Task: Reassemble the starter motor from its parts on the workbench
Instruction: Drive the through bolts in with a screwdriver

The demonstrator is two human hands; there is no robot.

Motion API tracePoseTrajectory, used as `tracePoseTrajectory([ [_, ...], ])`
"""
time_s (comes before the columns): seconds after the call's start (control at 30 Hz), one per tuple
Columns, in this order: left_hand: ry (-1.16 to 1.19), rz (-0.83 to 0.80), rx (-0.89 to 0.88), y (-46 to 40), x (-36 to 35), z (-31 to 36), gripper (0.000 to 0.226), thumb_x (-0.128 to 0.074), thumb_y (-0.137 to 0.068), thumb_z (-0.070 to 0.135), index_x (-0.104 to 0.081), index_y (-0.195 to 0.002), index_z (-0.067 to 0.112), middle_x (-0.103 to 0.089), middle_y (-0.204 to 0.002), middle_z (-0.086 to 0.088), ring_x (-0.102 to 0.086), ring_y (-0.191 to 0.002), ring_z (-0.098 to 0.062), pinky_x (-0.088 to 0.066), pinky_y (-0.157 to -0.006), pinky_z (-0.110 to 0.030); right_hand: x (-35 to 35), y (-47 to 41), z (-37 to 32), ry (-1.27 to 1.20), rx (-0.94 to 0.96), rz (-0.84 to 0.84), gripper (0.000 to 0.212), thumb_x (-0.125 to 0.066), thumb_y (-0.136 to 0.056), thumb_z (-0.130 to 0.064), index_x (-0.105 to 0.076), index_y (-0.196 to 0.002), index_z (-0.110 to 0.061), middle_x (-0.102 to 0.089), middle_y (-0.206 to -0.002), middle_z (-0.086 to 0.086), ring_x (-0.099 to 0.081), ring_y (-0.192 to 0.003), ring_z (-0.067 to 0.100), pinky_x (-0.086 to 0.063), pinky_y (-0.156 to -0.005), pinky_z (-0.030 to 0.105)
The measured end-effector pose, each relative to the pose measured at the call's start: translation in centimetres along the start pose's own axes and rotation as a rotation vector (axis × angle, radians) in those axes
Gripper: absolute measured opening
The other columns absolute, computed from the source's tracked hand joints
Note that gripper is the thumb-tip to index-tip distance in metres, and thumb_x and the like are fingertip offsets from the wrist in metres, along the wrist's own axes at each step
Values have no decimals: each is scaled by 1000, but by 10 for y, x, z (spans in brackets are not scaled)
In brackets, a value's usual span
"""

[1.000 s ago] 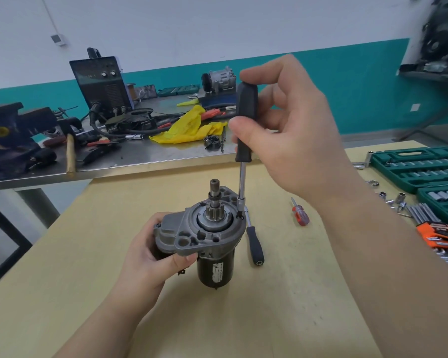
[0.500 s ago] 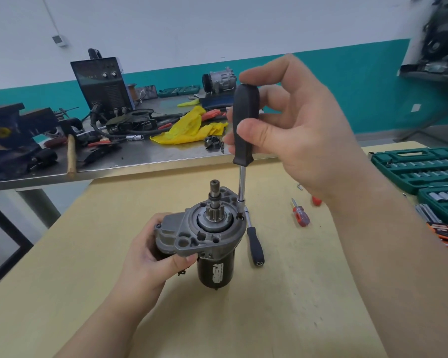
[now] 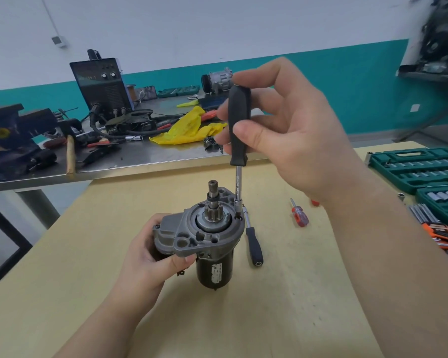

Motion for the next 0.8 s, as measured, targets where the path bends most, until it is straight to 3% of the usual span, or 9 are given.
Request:
tracePoseTrajectory([
  [0.07, -9, 0, 8, 0, 0, 0, 73, -102, -64, 49, -69, -121, 17, -74, -103, -14, -66, -81, -21, -53, -59, -29, 1, 0, 0, 63, 17, 63, 39, -71, -96, 3, -53, -116, -25, -68, -103, 11, -77, -85, 29, -67, -79, 45],
  [0.17, -3, 3, 10, 0, 1, 1, 74, -102, -65, 49, -69, -122, 17, -73, -103, -14, -66, -80, -20, -53, -59, -29, -1, 0, 3, 350, 59, 257, 40, -85, -88, -19, -55, -111, -29, -65, -86, -4, -68, -72, 16, -62, -71, 38],
  [0.27, 4, -2, 15, 0, -2, 2, 70, -102, -63, 46, -70, -118, 18, -72, -102, -20, -64, -80, -25, -52, -60, -32, -4, 2, 6, 489, 73, 375, 41, -85, -87, -31, -57, -117, -25, -63, -84, -13, -65, -72, 13, -59, -69, 32],
  [0.37, 5, 7, 2, 1, 3, -1, 62, -95, -62, 28, -69, -117, 14, -66, -107, -34, -61, -81, -33, -52, -61, -36, -8, -2, 6, 246, 28, 262, 32, -81, -94, -22, -58, -116, -24, -71, -97, -5, -73, -83, 16, -64, -76, 38],
  [0.47, 21, 2, 1, 0, 3, -4, 62, -94, -62, 18, -69, -118, 14, -68, -111, -33, -63, -86, -39, -54, -64, -38, -2, -2, 8, -83, -82, 126, 23, -62, -105, -3, -57, -123, -16, -70, -122, 15, -77, -105, 29, -66, -87, 52],
  [0.6, 18, -19, -26, -2, 2, -7, 58, -85, -65, 7, -69, -120, 14, -69, -116, -32, -62, -97, -45, -55, -71, -35, 7, -1, 4, -120, -83, 75, 27, -59, -103, 6, -58, -120, -16, -73, -116, 22, -80, -95, 31, -67, -83, 51],
  [0.7, 19, -21, -27, -3, 1, -6, 62, -92, -63, 13, -69, -121, 15, -69, -118, -31, -62, -99, -44, -55, -74, -36, 8, -1, 3, 34, -44, 162, 27, -72, -98, -2, -58, -112, -21, -73, -100, 16, -79, -83, 27, -68, -75, 44],
  [0.8, 36, -12, -22, -3, 1, -5, 64, -91, -62, 23, -69, -121, 16, -69, -119, -30, -63, -100, -42, -56, -74, -35, 4, 0, 4, 328, 24, 344, 35, -86, -89, -25, -59, -110, -22, -63, -74, -9, -70, -66, 8, -59, -64, 20],
])
Point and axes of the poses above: each hand's wrist, its own y-axis away from the middle knuckle, its own x-axis out of the back of the hand, z = x × y, the point moved 3 cm from there along -y, towards the middle knuckle
